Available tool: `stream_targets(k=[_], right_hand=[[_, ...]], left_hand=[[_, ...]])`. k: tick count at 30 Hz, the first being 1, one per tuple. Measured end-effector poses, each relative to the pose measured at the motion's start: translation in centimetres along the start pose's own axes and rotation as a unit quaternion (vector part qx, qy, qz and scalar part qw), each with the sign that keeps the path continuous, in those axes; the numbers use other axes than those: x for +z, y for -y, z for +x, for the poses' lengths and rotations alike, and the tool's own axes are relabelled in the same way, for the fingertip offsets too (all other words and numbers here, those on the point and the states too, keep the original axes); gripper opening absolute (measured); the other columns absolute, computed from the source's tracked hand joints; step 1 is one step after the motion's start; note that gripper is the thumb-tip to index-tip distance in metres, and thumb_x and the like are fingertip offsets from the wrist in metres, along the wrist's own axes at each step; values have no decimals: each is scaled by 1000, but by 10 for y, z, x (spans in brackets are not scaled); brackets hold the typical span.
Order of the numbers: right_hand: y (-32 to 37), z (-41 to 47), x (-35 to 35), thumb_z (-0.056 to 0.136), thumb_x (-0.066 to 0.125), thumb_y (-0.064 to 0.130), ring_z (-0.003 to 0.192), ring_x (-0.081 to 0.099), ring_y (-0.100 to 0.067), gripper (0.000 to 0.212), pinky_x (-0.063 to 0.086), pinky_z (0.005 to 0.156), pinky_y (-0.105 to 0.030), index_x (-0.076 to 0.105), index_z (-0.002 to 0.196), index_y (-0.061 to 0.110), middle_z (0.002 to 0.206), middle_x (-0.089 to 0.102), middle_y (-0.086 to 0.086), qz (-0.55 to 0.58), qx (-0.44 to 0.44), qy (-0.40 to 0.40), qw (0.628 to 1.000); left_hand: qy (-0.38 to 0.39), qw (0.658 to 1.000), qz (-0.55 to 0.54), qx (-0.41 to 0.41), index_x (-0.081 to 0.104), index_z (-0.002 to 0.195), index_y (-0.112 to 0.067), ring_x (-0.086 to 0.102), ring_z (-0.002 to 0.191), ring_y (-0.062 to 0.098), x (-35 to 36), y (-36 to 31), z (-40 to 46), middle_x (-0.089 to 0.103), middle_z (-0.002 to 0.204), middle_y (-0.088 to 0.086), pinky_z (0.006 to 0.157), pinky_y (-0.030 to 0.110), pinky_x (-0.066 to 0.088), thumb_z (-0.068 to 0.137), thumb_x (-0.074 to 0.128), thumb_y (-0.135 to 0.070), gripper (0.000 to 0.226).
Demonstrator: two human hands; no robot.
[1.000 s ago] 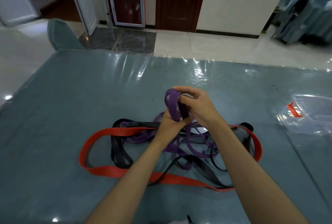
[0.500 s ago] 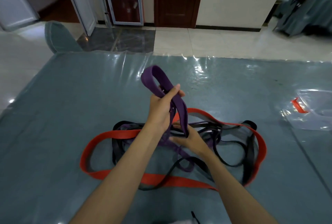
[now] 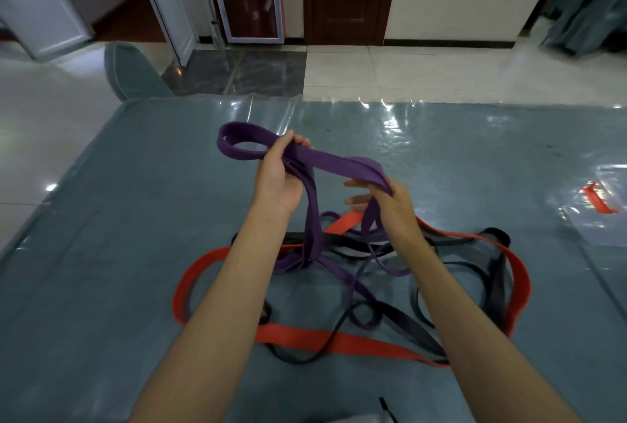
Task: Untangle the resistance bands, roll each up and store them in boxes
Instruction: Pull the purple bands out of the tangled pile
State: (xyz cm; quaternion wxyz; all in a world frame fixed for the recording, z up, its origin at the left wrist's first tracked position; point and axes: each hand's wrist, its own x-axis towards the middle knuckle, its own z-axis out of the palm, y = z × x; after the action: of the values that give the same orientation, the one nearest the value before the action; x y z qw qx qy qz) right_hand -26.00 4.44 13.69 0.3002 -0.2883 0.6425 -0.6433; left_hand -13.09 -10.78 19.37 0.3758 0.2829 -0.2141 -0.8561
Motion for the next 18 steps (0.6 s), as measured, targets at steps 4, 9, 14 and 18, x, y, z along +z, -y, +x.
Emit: stream_targets(k=[4, 9, 14, 18], right_hand=[[21, 0, 14, 112, 43, 15, 93, 76, -30, 30, 63, 84, -47, 71, 121, 12, 113, 80, -9, 55, -19, -30, 998], [44, -3, 24, 104, 51, 26, 96, 78, -29, 27, 65, 82, -42, 76, 113, 32, 111, 80, -7, 38, -51, 18, 998], [29, 6, 3, 106, 56, 9, 79, 76, -28, 22, 62, 77, -44, 71, 117, 20, 94, 80, -10, -86, -23, 73, 993], [-21, -3, -13, 97, 72, 7, 75, 72, -20, 15, 62, 75, -42, 72, 112, 2, 88, 76, -13, -175, 18, 103, 979]], left_hand=[[32, 999, -7, -16, 68, 87, -9, 73, 72, 16, 10, -6, -1, 71, 78, 4, 84, 31, 64, 100, 68, -12, 13], [10, 999, -10, -35, 68, 89, -9, 73, 71, 18, 3, -7, 2, 71, 77, 5, 75, 31, 63, 97, 73, -14, 11], [-11, 999, -25, -27, 67, 83, -11, 72, 64, 16, -21, -17, 10, 69, 71, 3, 69, 29, 63, 99, 71, -18, 18], [-16, 999, -9, -28, 62, 82, -10, 66, 63, 16, -38, -18, 14, 63, 67, 3, 83, 32, 60, 100, 67, -11, 19]])
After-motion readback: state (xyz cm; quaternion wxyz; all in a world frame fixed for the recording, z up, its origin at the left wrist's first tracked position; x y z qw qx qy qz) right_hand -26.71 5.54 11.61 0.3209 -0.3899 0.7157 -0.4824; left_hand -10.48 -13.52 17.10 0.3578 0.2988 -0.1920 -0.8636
